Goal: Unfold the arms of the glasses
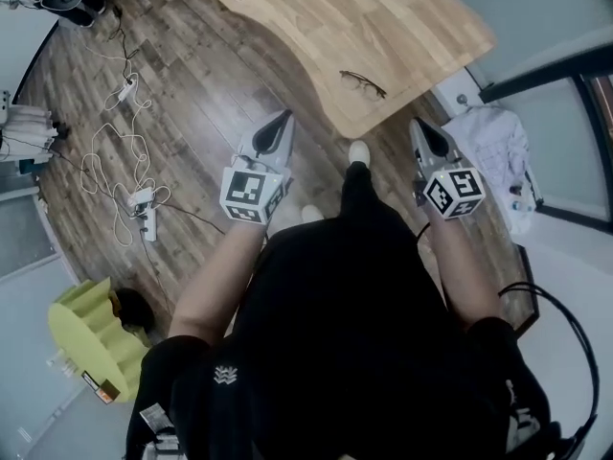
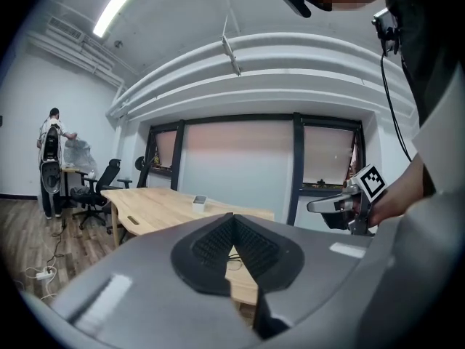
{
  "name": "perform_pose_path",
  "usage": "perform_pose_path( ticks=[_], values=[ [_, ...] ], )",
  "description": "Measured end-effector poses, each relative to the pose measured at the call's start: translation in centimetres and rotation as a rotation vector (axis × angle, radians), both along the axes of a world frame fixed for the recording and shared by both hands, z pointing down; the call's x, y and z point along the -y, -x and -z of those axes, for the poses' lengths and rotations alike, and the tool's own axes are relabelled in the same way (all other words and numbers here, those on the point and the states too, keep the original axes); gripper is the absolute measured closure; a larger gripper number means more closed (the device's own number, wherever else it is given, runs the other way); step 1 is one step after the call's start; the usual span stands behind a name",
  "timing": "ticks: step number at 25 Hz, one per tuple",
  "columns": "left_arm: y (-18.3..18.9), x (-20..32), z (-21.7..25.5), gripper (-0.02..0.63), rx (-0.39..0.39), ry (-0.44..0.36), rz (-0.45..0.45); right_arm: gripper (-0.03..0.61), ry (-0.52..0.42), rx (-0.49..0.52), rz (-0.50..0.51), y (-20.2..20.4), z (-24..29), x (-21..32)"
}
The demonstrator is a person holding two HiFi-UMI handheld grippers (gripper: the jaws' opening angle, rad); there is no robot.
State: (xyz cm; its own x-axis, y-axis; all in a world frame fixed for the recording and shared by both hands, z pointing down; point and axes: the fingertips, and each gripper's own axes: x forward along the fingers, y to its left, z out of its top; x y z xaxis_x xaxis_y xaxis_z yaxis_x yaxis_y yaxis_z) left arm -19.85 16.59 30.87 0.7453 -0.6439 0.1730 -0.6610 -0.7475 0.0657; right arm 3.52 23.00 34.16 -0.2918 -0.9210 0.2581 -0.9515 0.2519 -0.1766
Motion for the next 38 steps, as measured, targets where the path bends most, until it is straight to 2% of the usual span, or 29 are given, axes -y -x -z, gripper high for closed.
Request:
perform_pose_path(
  ticks=[7, 12, 16, 23, 28, 34, 38],
  values=[
    [-1.5, 6.5, -1.0, 0.607, 0.049, 0.015, 0.075, 0.578, 0.045, -0.002, 0.128, -1.3, -2.8, 9.6],
    [-3.5, 10.9, -1.1, 0.607, 0.077, 0.027, 0.138, 0.578, 0.112, -0.019, 0.295, -0.9, -5.1, 15.7],
    [-5.6, 14.2, -1.9, 0.607, 0.095, 0.037, 0.183, 0.578, 0.167, -0.062, 0.432, -0.4, -7.6, 18.2],
    [-9.0, 18.8, -3.7, 0.607, 0.115, 0.061, 0.235, 0.578, 0.216, -0.068, 0.577, -0.4, -11.1, 20.7],
    [-9.9, 19.9, -5.7, 0.607, 0.141, 0.094, 0.243, 0.578, 0.275, -0.066, 0.605, -0.3, -13.5, 21.7],
    [-10.8, 20.4, -9.8, 0.607, 0.133, 0.142, 0.166, 0.578, 0.326, -0.111, 0.611, 0.8, -15.9, 22.2],
    [-11.2, 21.0, -12.3, 0.607, 0.126, 0.161, 0.116, 0.578, 0.37, -0.127, 0.58, 1.3, -17.7, 22.1]
  ],
)
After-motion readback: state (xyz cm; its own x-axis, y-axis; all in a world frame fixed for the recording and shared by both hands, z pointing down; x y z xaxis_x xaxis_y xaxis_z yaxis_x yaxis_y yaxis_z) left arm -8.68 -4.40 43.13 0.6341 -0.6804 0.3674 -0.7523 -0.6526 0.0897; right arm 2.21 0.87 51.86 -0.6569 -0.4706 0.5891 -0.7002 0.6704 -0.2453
